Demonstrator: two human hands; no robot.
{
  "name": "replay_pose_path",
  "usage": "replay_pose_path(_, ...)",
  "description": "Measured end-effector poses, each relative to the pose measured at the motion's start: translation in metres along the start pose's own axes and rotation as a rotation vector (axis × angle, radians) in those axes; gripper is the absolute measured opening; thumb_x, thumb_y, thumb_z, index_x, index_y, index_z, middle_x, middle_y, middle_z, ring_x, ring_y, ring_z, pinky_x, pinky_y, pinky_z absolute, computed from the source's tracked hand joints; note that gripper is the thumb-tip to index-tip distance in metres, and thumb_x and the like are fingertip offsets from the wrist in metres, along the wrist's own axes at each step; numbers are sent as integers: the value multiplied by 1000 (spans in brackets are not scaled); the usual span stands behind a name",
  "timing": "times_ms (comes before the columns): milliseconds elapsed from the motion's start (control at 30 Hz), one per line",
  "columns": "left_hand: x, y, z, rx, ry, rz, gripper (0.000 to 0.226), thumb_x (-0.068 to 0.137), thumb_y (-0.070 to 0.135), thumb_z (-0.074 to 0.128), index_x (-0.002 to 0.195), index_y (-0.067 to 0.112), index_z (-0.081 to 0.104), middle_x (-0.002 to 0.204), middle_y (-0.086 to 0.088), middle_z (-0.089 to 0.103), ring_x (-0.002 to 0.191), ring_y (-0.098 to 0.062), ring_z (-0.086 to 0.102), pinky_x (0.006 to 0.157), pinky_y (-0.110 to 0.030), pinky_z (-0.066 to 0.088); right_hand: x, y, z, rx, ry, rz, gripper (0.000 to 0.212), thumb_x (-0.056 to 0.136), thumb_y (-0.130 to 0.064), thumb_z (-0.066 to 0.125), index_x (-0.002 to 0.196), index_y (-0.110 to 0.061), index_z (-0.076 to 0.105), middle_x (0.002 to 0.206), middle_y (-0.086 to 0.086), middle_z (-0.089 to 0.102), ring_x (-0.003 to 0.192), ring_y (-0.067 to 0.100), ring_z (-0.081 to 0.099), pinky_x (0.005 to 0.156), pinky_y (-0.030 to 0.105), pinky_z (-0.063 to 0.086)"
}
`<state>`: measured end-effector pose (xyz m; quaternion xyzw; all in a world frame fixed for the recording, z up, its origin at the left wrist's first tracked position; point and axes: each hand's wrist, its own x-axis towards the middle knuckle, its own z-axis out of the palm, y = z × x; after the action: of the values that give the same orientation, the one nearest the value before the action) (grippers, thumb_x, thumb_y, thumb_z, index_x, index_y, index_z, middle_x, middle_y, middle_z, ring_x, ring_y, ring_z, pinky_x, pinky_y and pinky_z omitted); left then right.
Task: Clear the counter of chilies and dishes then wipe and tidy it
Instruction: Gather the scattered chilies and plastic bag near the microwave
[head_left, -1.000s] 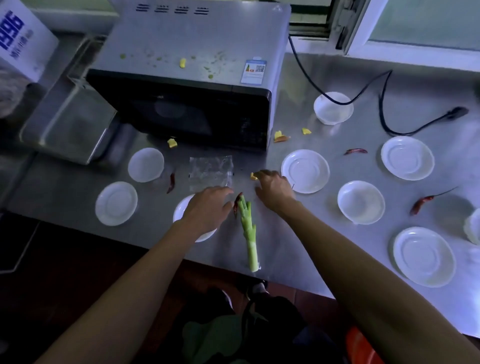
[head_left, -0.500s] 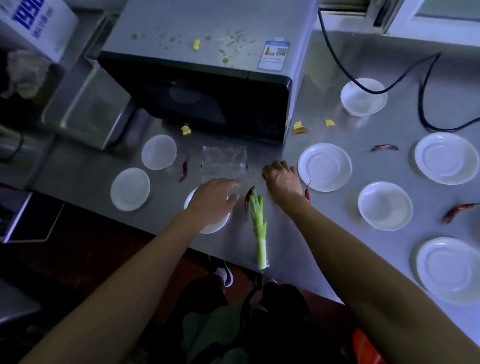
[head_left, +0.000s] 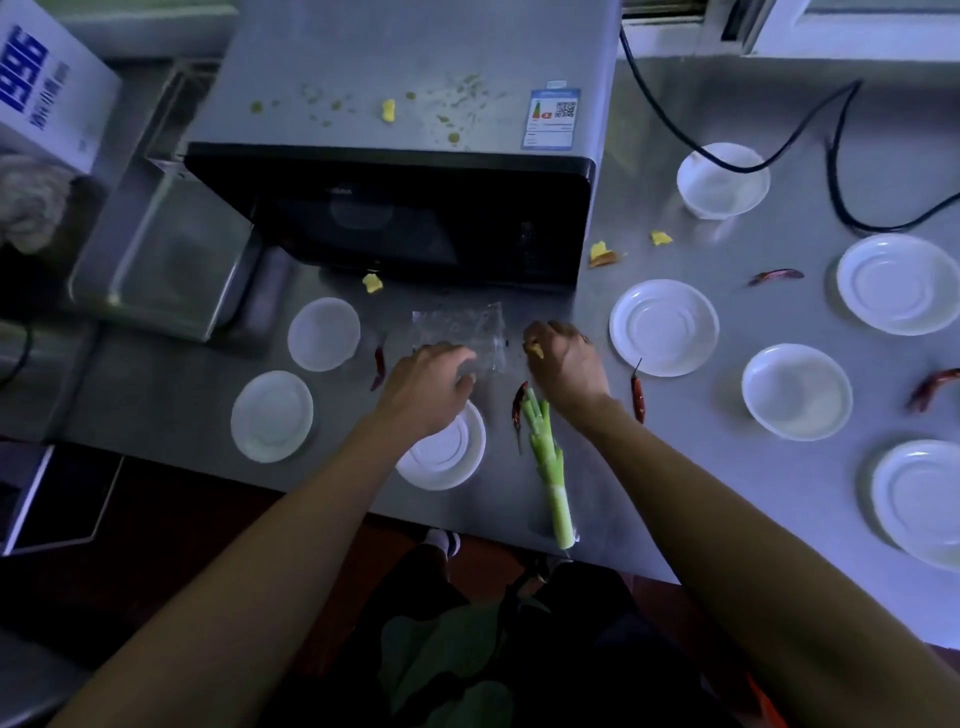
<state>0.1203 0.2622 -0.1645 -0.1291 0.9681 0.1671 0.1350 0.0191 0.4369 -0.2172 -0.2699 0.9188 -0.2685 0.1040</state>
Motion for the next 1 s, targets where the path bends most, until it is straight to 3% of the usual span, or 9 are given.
replay_pose_path(133, 11, -38, -12, 47, 50, -1, 35, 94, 29, 55, 128, 19, 62, 126, -3, 66, 112, -27, 60, 92, -42, 50, 11, -43, 10, 90, 41, 23, 17, 89, -8, 60, 104, -9, 68, 101, 17, 66, 91, 39, 61, 73, 40, 48)
replay_pose_path(367, 33, -122, -44, 62, 107, -3, 37, 92, 30, 55, 127, 20, 63, 125, -4, 67, 114, -28, 60, 90, -43, 48, 33, -109, 39, 79, 92, 98, 11, 83, -2, 60, 89, -7, 69, 93, 19, 67, 79, 41, 63, 65, 40, 52)
replay_pose_path(500, 53, -162, -53, 46, 107, 11, 39, 93, 32, 54, 130, 22, 60, 133, -1, 62, 118, -29, 58, 96, -44, 43, 43, -141, 55, 53, 173, 125, 12, 83, 3, 58, 82, -3, 68, 81, 20, 66, 69, 40, 62, 76, 48, 53)
replay_pose_path(567, 64, -178, -54, 32, 95, 32, 41, 93, 33, 53, 132, 23, 58, 137, 2, 58, 121, -28, 56, 98, -44, 41, 49, -152, 62, 56, 200, 158, 14, 85, 2, 56, 83, -2, 69, 81, 21, 67, 69, 39, 63, 67, 45, 54)
replay_pose_path(833, 102, -201, -47, 52, 0, 169, 44, 96, 35, 52, 137, 20, 55, 145, 4, 51, 132, -23, 47, 105, -42, 37, 58, -174, 75, 32, 197, 280, 14, 87, -4, 58, 89, -9, 71, 85, 14, 68, 70, 32, 63, 57, 31, 46)
replay_pose_path(1000, 116, -203, -47, 74, -42, 197, 40, 96, 36, 49, 129, 17, 60, 138, 2, 56, 126, -25, 51, 102, -44, 41, 65, -172, 79, 56, 205, 277, 16, 86, -2, 60, 93, -10, 72, 88, 12, 70, 71, 30, 65, 59, 36, 55)
